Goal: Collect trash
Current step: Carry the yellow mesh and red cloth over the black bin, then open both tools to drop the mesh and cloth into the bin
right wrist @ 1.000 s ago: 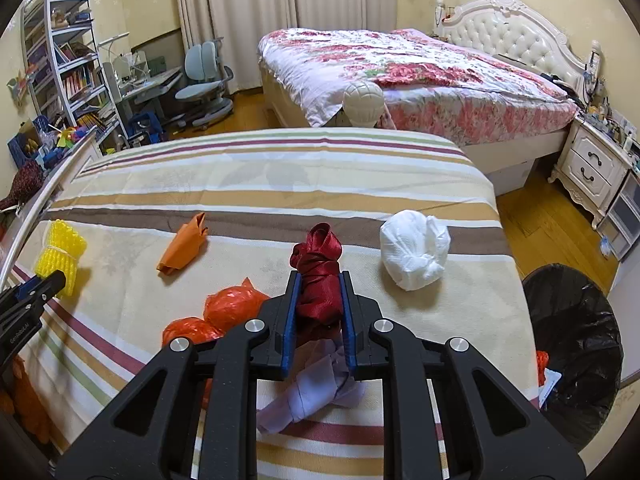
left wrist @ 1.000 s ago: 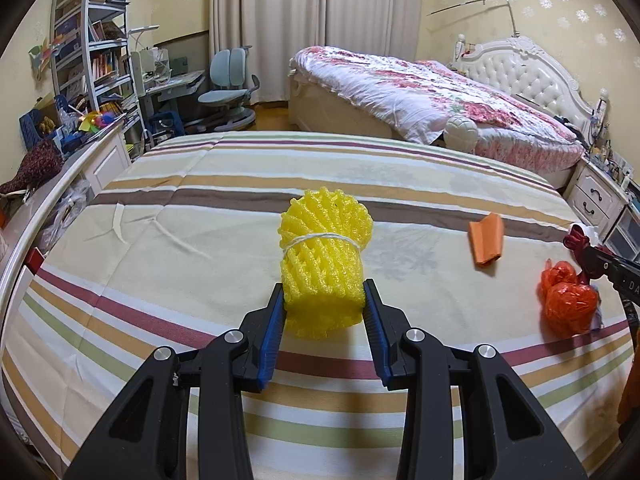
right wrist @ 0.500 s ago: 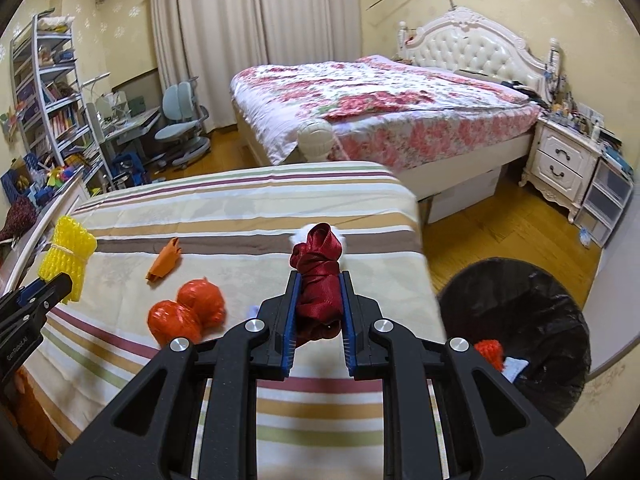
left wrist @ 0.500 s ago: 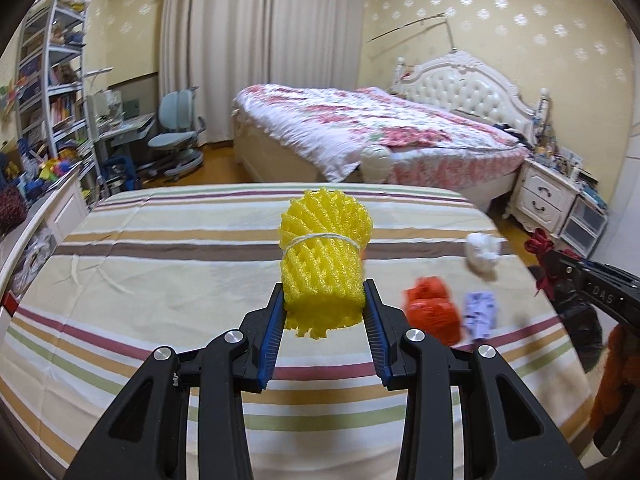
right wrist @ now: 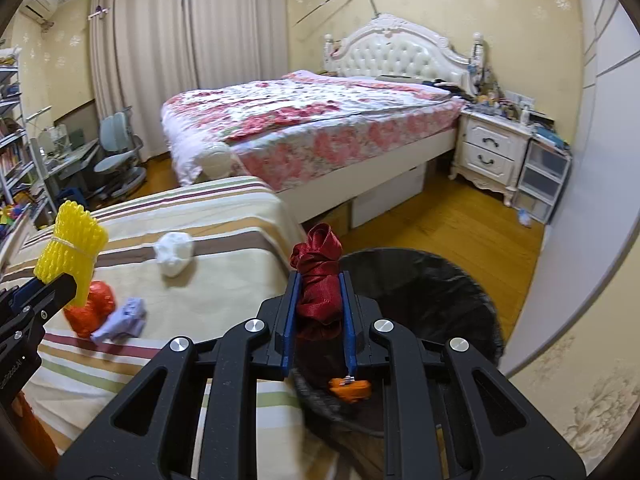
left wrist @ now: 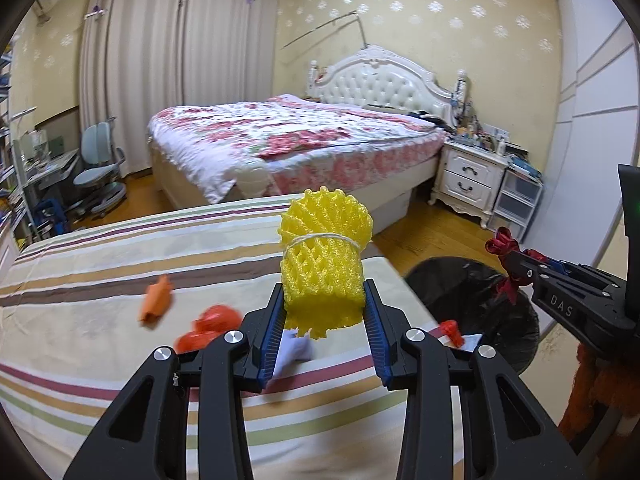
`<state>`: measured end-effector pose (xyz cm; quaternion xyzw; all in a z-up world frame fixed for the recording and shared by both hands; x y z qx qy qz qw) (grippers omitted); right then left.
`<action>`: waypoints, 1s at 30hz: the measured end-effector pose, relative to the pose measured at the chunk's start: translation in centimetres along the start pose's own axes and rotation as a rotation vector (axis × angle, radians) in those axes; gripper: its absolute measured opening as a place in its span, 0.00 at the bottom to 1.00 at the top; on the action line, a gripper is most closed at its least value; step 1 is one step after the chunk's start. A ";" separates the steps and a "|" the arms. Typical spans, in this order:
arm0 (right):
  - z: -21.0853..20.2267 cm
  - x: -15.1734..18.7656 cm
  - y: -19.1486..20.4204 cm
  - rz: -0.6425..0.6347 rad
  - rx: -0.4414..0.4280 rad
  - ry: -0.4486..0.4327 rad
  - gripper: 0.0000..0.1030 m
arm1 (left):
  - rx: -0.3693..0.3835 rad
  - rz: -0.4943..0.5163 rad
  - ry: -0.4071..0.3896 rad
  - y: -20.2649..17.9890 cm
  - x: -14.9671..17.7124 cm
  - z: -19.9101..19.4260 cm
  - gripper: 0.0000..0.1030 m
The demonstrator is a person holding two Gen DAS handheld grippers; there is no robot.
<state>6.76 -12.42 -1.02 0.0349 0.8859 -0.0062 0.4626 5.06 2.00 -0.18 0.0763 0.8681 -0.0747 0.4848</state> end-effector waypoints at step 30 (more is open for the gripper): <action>5.8 1.2 -8.8 0.141 0.094 0.051 0.19 | 0.105 0.184 0.101 -11.9 -0.8 10.8 0.39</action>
Point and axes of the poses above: each gripper's, at about its wrist camera, not at the fingertips, and z roughly the way its jaws point, y to its left, x to its underside, the point moved 2 cm from there along z, roughly the way its jaws point, and after that the axes turned 1 degree about -y, right-handed, at the moved point
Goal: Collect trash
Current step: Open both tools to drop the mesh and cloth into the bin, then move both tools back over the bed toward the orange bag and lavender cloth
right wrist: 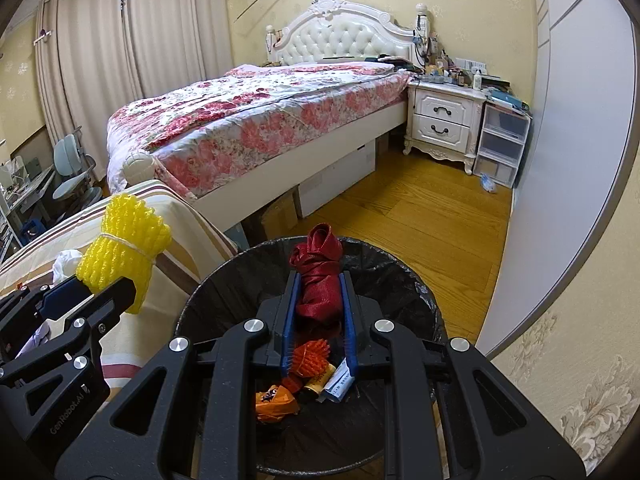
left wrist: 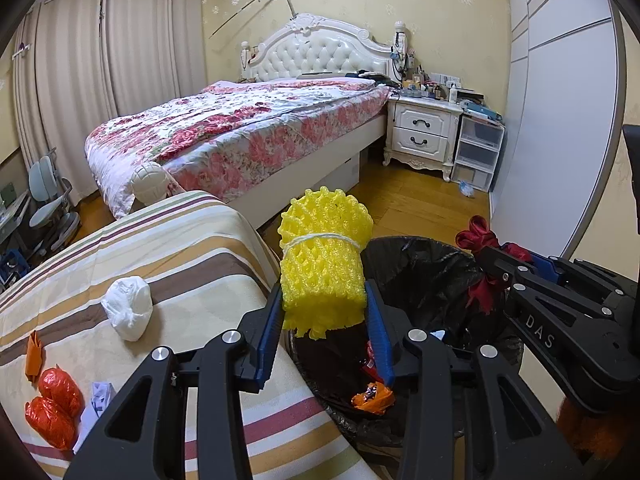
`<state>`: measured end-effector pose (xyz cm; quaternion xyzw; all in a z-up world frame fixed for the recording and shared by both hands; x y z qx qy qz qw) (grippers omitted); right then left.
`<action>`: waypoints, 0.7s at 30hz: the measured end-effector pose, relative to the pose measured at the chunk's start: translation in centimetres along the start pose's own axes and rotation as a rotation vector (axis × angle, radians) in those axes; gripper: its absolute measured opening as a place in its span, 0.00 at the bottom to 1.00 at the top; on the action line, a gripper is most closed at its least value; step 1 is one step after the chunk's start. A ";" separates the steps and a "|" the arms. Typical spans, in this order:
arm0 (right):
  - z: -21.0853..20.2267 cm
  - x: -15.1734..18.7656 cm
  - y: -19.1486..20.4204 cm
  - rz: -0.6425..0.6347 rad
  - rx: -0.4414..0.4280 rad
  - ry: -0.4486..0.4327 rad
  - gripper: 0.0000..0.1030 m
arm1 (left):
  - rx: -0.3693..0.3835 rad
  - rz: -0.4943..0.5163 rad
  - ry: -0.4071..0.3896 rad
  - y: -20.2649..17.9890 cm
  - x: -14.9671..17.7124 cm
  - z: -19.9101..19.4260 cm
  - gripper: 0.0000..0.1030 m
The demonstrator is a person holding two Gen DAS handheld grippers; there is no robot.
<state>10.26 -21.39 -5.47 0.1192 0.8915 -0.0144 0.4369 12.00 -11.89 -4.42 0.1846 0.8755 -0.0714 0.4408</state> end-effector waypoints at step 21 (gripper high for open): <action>-1.1 1.2 0.5 0.020 0.054 0.000 0.66 | -0.056 -0.071 -0.002 3.0 0.9 -2.6 0.72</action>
Point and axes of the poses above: each gripper's, at about its wrist camera, not at the fingertips, and z roughly the way its jaws point, y to its left, x to its underside, the point moved 2 cm from there along z, roughly the way its jaws point, and after that the axes turned 1 degree about -y, right-handed, at the moved point
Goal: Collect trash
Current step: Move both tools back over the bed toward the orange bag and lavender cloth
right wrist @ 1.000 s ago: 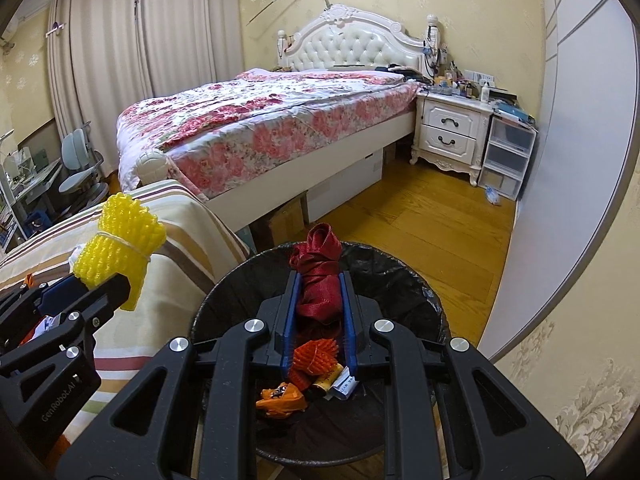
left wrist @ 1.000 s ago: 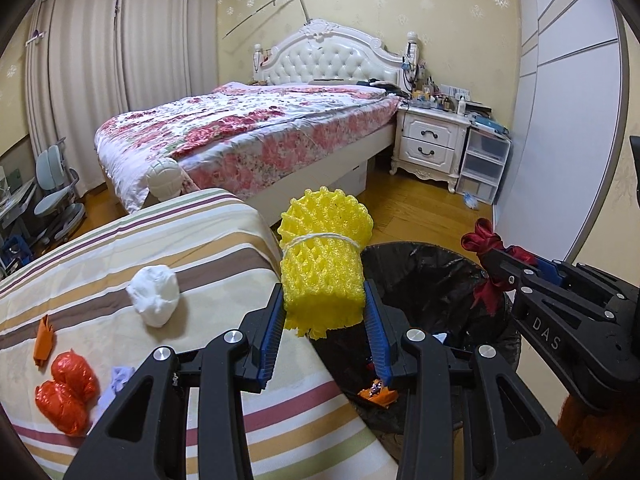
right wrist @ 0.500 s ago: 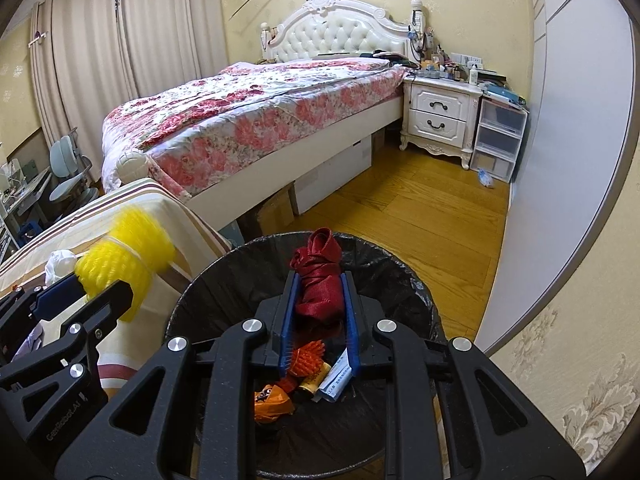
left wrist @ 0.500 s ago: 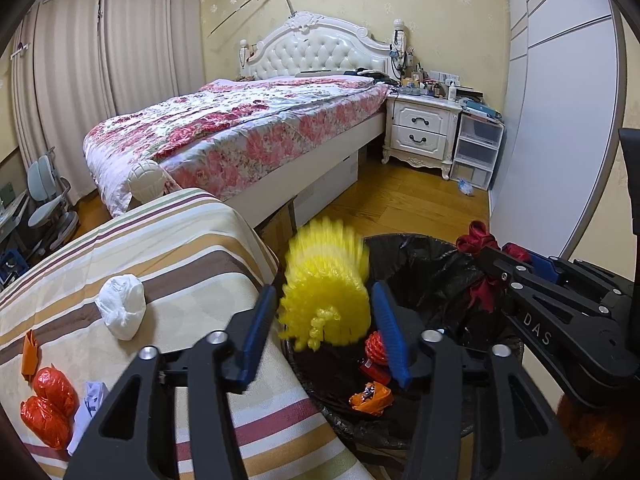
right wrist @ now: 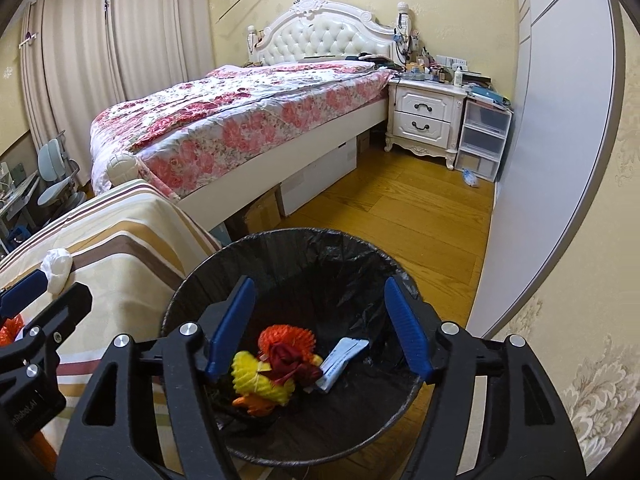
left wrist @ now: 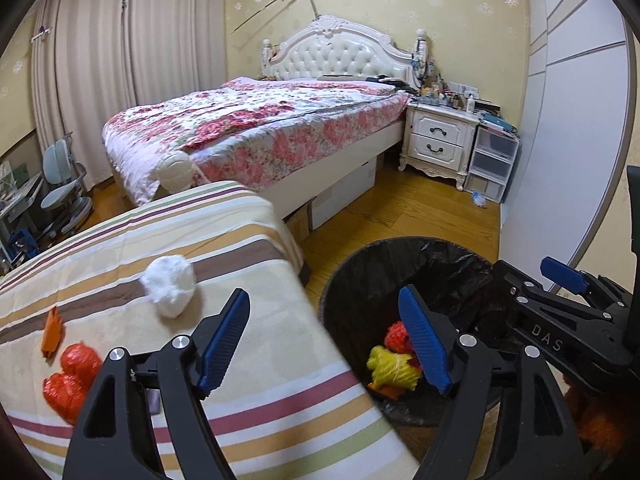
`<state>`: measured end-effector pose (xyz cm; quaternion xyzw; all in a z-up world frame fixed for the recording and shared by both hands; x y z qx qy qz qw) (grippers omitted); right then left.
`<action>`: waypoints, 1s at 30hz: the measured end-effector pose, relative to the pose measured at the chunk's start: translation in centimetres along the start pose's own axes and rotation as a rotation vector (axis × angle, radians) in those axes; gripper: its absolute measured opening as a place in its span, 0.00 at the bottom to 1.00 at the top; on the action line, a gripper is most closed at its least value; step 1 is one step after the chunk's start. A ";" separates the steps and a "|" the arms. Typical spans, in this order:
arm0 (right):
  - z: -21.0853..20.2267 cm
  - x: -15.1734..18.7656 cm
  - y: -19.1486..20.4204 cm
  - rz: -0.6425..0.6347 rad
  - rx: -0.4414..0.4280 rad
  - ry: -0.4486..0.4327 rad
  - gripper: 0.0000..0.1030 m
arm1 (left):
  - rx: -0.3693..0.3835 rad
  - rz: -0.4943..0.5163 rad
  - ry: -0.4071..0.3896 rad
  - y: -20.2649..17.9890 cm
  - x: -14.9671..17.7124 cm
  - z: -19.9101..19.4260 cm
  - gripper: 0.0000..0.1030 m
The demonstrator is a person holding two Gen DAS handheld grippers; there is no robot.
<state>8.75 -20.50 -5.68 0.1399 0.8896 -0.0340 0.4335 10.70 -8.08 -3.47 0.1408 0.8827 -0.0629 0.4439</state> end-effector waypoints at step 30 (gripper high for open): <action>-3.3 4.0 18.1 -0.236 -0.260 0.065 0.67 | -0.190 -0.224 0.155 16.9 6.7 -3.3 0.44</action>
Point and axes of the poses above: each gripper's, at about its wrist camera, not at the fingertips, and z roughly the way its jaws point, y to its left, x to its underside, the point moved 2 cm from there along z, roughly the way its jaws point, and after that the axes turned 1 degree about -y, right-handed, at the moved point
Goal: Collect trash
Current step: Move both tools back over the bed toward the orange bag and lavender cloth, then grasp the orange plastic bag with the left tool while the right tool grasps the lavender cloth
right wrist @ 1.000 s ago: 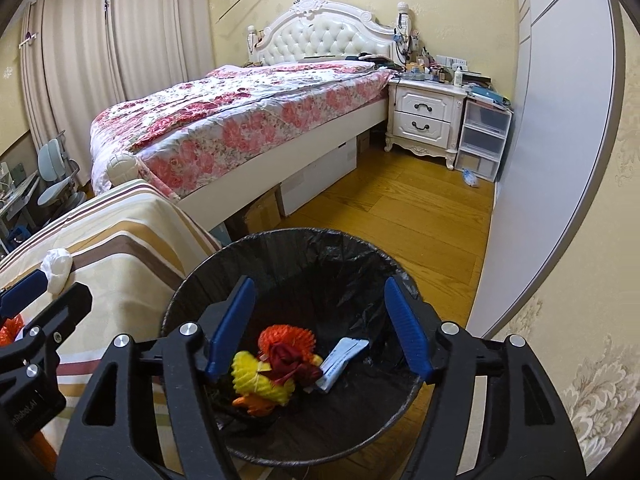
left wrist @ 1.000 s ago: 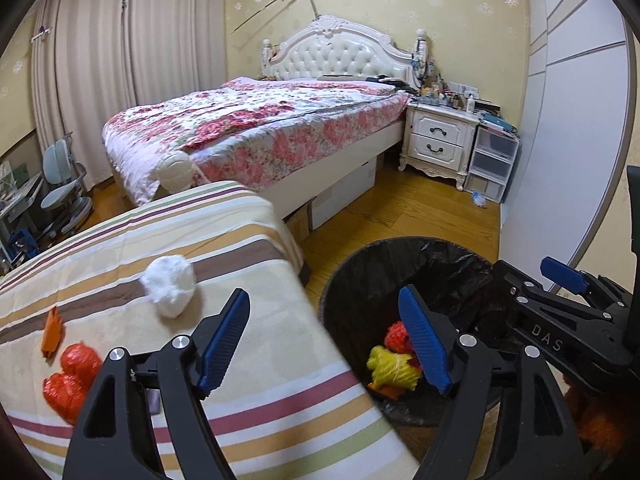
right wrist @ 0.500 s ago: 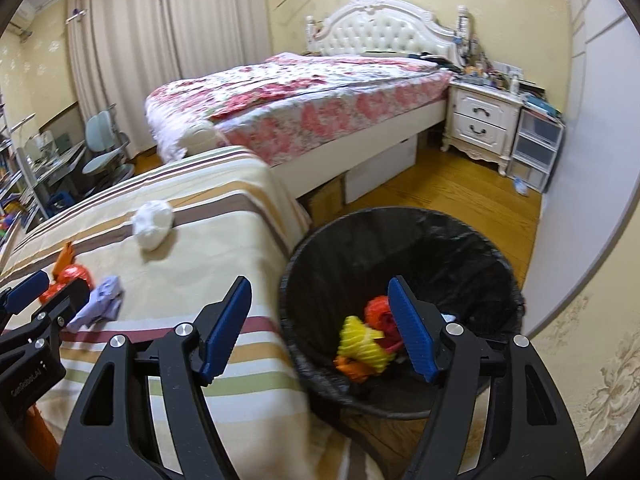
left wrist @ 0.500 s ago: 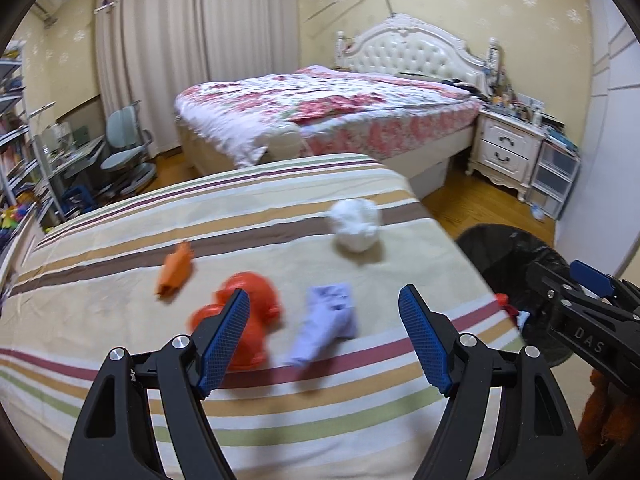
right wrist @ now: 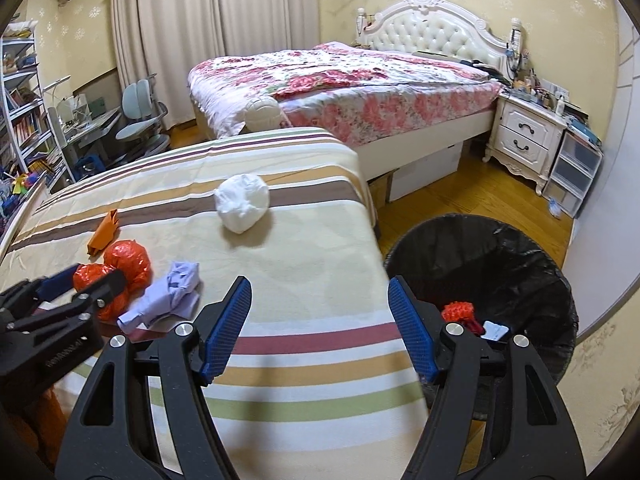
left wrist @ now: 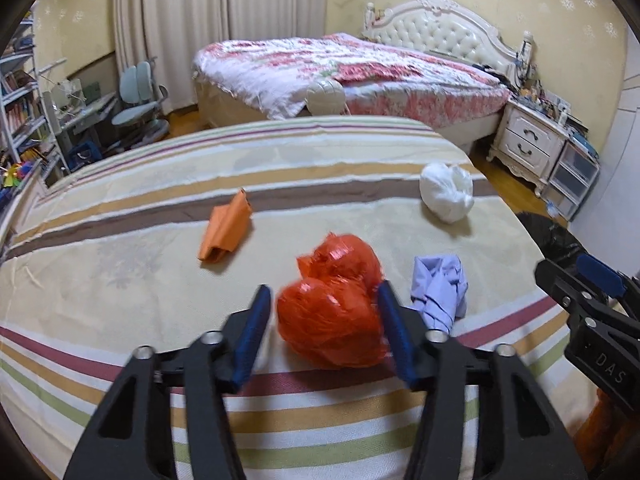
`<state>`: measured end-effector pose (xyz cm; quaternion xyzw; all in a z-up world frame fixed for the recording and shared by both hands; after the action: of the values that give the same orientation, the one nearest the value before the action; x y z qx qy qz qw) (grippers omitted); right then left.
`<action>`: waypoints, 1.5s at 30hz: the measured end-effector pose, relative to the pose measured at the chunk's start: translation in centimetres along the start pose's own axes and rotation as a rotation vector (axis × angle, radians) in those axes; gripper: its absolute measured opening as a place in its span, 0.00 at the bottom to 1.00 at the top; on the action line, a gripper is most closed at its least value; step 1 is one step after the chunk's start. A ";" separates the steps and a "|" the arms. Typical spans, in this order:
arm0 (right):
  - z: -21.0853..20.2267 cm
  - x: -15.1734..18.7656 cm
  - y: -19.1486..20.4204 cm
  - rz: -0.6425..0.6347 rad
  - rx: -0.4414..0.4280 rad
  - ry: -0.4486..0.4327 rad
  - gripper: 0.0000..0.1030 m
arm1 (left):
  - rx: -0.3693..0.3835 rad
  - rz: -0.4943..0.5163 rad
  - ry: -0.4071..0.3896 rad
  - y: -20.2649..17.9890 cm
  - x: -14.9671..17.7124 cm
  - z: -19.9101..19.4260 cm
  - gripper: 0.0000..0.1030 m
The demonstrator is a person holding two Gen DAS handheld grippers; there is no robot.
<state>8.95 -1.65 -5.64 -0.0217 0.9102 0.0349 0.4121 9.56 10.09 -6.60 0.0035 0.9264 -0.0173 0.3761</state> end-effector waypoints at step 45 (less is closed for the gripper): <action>3.3 0.3 9.4 -0.202 -0.111 0.156 0.35 | -0.153 -0.163 -0.029 11.9 3.6 -3.8 0.41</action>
<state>10.56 7.98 -7.58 -0.1386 0.9293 0.0415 0.3397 4.52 22.11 -6.73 -0.1006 0.9166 0.0228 0.3862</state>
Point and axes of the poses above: each gripper's, at about its wrist camera, not at the fingertips, and z roughly the way its jaws point, y to its left, x to its underside, the point moved 2 cm from there along z, roughly the way its jaws point, and after that the axes turned 1 degree about -y, right-handed, at the moved point
